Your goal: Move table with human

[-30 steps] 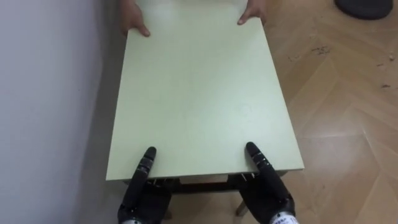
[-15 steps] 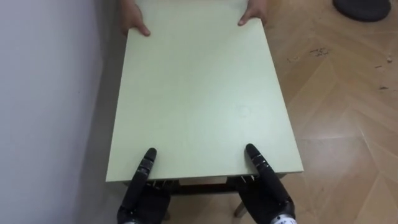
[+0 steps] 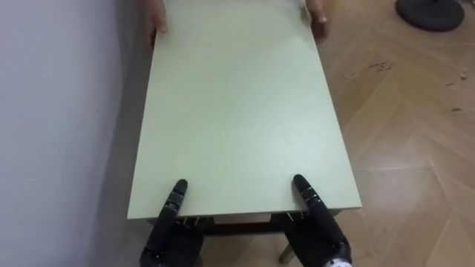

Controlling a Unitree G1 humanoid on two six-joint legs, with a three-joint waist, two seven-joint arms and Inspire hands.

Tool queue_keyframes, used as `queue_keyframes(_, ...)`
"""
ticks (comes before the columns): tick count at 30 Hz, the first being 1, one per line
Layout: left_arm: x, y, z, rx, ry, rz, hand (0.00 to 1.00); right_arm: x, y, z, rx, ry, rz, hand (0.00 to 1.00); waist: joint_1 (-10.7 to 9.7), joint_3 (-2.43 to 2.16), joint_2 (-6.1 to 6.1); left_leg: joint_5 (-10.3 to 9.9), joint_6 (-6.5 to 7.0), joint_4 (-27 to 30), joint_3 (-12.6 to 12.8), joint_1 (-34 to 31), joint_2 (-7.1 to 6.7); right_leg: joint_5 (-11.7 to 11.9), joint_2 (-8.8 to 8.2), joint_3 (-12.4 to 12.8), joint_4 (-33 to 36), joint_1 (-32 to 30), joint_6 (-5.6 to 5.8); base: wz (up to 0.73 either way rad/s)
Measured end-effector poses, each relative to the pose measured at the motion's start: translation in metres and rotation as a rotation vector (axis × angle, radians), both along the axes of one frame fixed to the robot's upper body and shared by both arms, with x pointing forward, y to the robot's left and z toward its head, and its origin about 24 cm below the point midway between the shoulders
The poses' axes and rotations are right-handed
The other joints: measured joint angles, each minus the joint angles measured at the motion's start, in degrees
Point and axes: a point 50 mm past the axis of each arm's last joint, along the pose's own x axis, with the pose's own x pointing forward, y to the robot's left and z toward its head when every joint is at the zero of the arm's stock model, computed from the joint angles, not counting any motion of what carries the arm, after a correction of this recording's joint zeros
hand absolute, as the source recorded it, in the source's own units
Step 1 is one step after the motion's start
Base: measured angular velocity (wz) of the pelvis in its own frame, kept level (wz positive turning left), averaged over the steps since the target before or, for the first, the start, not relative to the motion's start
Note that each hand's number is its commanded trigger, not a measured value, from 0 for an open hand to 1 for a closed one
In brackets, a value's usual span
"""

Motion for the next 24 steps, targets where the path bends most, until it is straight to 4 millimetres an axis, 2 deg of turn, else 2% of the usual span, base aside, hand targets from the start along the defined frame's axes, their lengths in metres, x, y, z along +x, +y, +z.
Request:
queue_keyframes(2,-0.002,0.001,-0.004,0.019,0.004,-0.022,0.53,-0.001,0.0,-0.003,-0.003,0.003,0.001,1.0,0.03,-0.19,-0.01,-0.04,-0.01,-0.21,0.03,0.43,0.05,0.0,0.06,-0.17,-0.05,0.16,0.0,0.0)
queue_keyframes(3,-0.001,0.002,-0.006,0.064,-0.006,-0.061,0.0,0.0,0.0,-0.002,-0.006,0.001,0.002,0.94,0.06,-0.25,0.07,-0.05,-0.01,-0.36,0.07,0.43,0.1,0.0,0.11,-0.21,-0.05,0.18,0.0,-0.03)
queue_keyframes(4,-0.001,0.002,-0.007,0.094,-0.014,-0.085,0.0,0.001,0.0,-0.003,-0.009,0.0,0.004,0.69,0.09,-0.25,0.1,-0.05,-0.01,-0.43,0.18,0.42,0.13,0.0,0.12,-0.18,-0.05,0.21,0.0,-0.07)
queue_keyframes(5,-0.002,0.005,-0.011,0.157,-0.026,-0.134,0.0,0.002,0.0,-0.003,-0.011,0.0,0.006,0.61,0.13,-0.33,0.23,-0.05,-0.01,-0.44,0.43,0.49,0.2,0.01,0.14,-0.18,-0.08,0.2,0.0,-0.09)
queue_keyframes(6,-0.002,0.009,-0.014,0.216,-0.033,-0.184,0.0,0.002,0.0,-0.005,-0.013,0.003,0.008,0.47,0.14,-0.42,0.37,-0.05,-0.01,-0.5,0.57,0.82,0.24,0.06,0.15,-0.19,-0.27,0.21,0.0,-0.09)
queue_keyframes(7,-0.003,0.01,-0.015,0.239,-0.034,-0.205,0.0,0.002,0.0,-0.006,-0.013,0.006,0.01,0.17,0.13,-0.61,0.44,-0.05,-0.01,-0.64,0.65,0.96,0.26,0.11,0.17,-0.2,-0.41,0.28,0.01,-0.09)
queue_keyframes(8,-0.004,0.01,-0.018,0.27,-0.031,-0.234,0.0,0.002,0.0,-0.007,-0.01,0.013,0.016,0.0,0.15,-1.0,0.68,-0.05,0.0,-0.91,0.92,1.23,0.3,0.28,0.2,-0.21,-0.76,0.52,0.06,-0.1)
queue_keyframes(11,-0.007,0.012,-0.024,0.303,-0.011,-0.268,0.0,0.001,-0.002,-0.013,-0.025,0.008,0.043,0.0,0.1,-1.23,1.1,-0.05,0.0,-0.94,1.03,1.88,0.29,0.29,0.18,-0.25,-0.83,1.27,0.05,-0.04)
queue_keyframes(15,-0.006,0.014,-0.026,0.324,-0.008,-0.285,0.0,-0.006,-0.009,-0.017,-0.112,-0.029,0.151,0.0,0.04,-1.19,1.06,-0.04,-0.01,-1.03,1.12,2.65,0.47,0.29,0.26,-0.62,-0.83,2.21,0.05,-0.01)
queue_keyframes(20,-0.004,0.016,-0.029,0.357,-0.015,-0.316,0.0,-0.011,-0.012,-0.024,-0.155,-0.025,0.203,0.0,0.19,-1.1,0.93,-0.06,-0.13,-1.26,1.05,2.9,0.65,0.3,0.37,-0.6,-0.8,2.28,0.04,-0.04)
queue_keyframes(24,-0.019,0.015,-0.045,0.417,0.081,-0.414,0.0,-0.019,-0.012,-0.033,-0.187,0.018,0.243,0.0,0.1,-1.02,0.79,-0.04,-0.15,-0.77,1.0,2.55,0.69,0.45,0.39,-1.04,-0.79,2.12,-0.14,-0.01)
